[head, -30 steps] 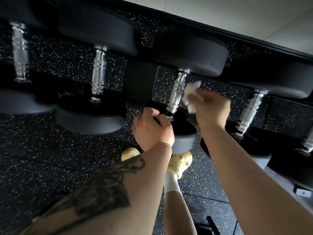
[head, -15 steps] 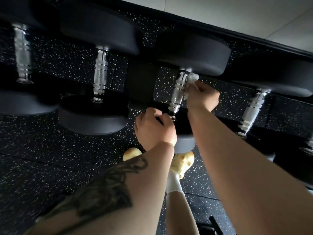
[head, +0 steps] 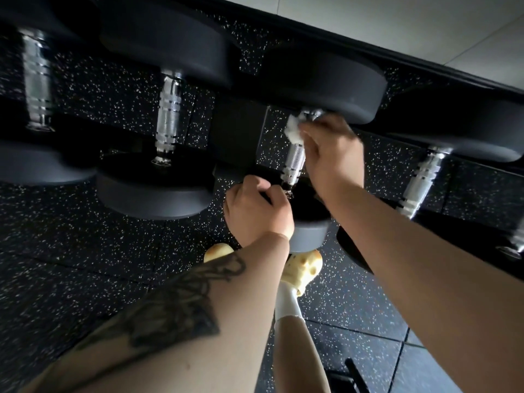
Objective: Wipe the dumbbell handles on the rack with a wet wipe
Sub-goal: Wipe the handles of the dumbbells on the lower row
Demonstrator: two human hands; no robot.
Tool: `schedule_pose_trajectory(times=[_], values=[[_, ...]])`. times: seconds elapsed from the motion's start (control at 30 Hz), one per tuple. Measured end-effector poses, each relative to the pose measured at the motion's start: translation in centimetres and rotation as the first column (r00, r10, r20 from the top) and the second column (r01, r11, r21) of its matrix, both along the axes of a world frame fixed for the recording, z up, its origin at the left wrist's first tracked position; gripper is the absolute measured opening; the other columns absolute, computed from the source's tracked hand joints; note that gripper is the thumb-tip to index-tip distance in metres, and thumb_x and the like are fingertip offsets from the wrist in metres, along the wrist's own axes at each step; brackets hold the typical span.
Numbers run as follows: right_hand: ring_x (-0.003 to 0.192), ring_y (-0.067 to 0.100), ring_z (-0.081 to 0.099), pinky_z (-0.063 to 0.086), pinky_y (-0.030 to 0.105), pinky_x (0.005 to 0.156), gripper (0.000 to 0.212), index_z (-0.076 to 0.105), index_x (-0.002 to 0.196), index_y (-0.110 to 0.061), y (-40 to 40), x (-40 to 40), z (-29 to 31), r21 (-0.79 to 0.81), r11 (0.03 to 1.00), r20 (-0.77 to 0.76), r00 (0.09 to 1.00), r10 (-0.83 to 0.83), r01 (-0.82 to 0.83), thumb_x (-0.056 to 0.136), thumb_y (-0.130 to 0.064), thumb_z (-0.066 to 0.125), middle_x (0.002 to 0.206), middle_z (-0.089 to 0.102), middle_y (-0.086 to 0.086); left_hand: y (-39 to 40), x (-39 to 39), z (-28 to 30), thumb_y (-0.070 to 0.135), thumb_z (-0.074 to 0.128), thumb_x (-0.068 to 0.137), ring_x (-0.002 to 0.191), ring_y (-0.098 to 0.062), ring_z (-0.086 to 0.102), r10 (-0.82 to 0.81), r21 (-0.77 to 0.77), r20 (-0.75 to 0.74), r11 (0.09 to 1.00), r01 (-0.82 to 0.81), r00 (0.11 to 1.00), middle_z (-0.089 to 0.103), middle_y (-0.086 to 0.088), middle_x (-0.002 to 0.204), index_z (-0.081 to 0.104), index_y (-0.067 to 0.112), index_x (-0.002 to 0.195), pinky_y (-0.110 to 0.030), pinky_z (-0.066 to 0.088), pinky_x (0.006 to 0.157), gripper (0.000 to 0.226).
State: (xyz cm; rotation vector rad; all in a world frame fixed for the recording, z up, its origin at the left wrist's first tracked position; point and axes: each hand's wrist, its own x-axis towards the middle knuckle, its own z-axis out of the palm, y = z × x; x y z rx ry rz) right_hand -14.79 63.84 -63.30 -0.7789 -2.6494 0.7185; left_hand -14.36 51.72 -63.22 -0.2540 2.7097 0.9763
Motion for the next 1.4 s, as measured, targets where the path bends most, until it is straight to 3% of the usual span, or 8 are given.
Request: schedule_pose_trajectory(times=[0.2, 0.4, 0.57, 0.73, 0.93, 1.1, 1.27, 1.4], values=[[0.072, 0.026, 0.062, 0.051, 0.029, 0.063, 0.022, 0.071, 0.106, -0.023, -2.1, 3.0, -0.3, -0.131, 0.951, 0.285, 0.908, 0.307, -0.280, 0.088, -0.016, 0.061, 0.100, 0.062, 0.003, 0.0, 0.1, -0.1, 0.032, 0.040, 0.071, 0.086, -0.033, 0.058, 0.027, 0.015, -0.030, 1.000, -0.027, 0.999, 0.050, 0.002, 0.082, 0.064, 0.021, 0.076, -0.048, 0.048, 0.080, 0.027], [0.070, 0.018, 0.060, 0.043, 0.017, 0.064, 0.021, 0.075, 0.094, -0.015, -0.2, 2.2, -0.9, -0.080, 0.970, -0.029, 0.972, -0.234, 0.231, 0.077, -0.006, 0.066, 0.094, 0.064, 0.009, 0.0, 0.1, 0.1, 0.030, 0.040, 0.070, 0.083, -0.033, 0.058, 0.018, 0.025, -0.041, 1.000, -0.017, 0.999, 0.039, 0.010, 0.077, 0.065, 0.022, 0.075, -0.047, 0.048, 0.079, 0.026], [0.088, 0.024, 0.058, 0.056, 0.035, 0.062, 0.016, 0.075, 0.093, -0.018, -1.1, 2.9, -2.0, -0.072, 0.923, 0.072, 0.922, 0.382, -0.377, 0.078, -0.014, 0.068, 0.096, 0.061, 0.007, 0.0, 0.1, 0.1, 0.030, 0.043, 0.071, 0.088, -0.032, 0.058, 0.026, 0.016, -0.019, 1.000, -0.026, 0.999, 0.051, 0.003, 0.077, 0.065, 0.021, 0.077, -0.047, 0.047, 0.080, 0.025], [0.080, 0.015, 0.061, 0.044, 0.013, 0.073, 0.020, 0.075, 0.098, -0.016, 0.2, 0.8, -1.5, -0.194, 0.964, -0.121, 0.971, -0.207, 0.182, 0.083, -0.010, 0.064, 0.099, 0.066, 0.008, -0.1, 0.1, 0.0, 0.031, 0.040, 0.071, 0.087, -0.030, 0.057, 0.000, 0.009, 0.015, 1.000, 0.000, 1.000, 0.034, 0.017, 0.075, 0.059, 0.029, 0.074, -0.046, 0.047, 0.083, 0.019], [0.068, 0.012, 0.065, 0.048, 0.019, 0.060, 0.017, 0.073, 0.098, -0.018, -2.1, -2.6, -1.7, -0.685, 0.154, 0.335, 0.495, -0.802, 0.712, 0.089, -0.020, 0.059, 0.086, 0.072, -0.003, 0.0, 0.1, 0.1, 0.030, 0.041, 0.071, 0.089, -0.032, 0.057, 0.018, 0.014, -0.005, 1.000, -0.018, 1.000, 0.044, 0.008, 0.083, 0.064, 0.024, 0.076, -0.045, 0.046, 0.084, 0.025], [0.045, 0.016, 0.054, 0.043, 0.017, 0.043, 0.026, 0.060, 0.084, -0.007, 0.7, -3.3, -2.9, -0.858, -0.410, 0.497, 0.703, -0.509, 0.310, 0.095, -0.015, 0.038, 0.076, 0.059, 0.010, 0.0, 0.2, 0.0, 0.031, 0.040, 0.070, 0.085, -0.031, 0.057, 0.006, 0.016, -0.008, 1.000, -0.006, 1.000, 0.035, 0.016, 0.072, 0.062, 0.027, 0.074, -0.046, 0.047, 0.082, 0.023], [0.065, 0.019, 0.058, 0.047, 0.024, 0.060, 0.028, 0.062, 0.097, -0.002, 0.3, -2.1, -2.5, -0.933, -0.295, 0.344, 0.758, -0.555, 0.208, 0.095, -0.021, 0.042, 0.084, 0.066, 0.013, 0.0, 0.2, -0.2, 0.031, 0.041, 0.070, 0.086, -0.031, 0.057, 0.003, 0.008, 0.004, 1.000, -0.003, 1.000, 0.033, 0.017, 0.072, 0.063, 0.027, 0.074, -0.048, 0.047, 0.083, 0.023], [0.068, 0.007, 0.066, 0.053, 0.019, 0.066, 0.008, 0.071, 0.091, -0.021, -0.5, -0.7, -1.2, -0.826, 0.174, 0.313, 0.694, -0.649, 0.536, 0.083, -0.023, 0.071, 0.079, 0.071, -0.003, 0.0, 0.1, 0.0, 0.032, 0.039, 0.070, 0.086, -0.032, 0.058, 0.001, 0.002, 0.005, 1.000, -0.001, 1.000, 0.034, 0.015, 0.075, 0.060, 0.029, 0.073, -0.049, 0.047, 0.083, 0.021]])
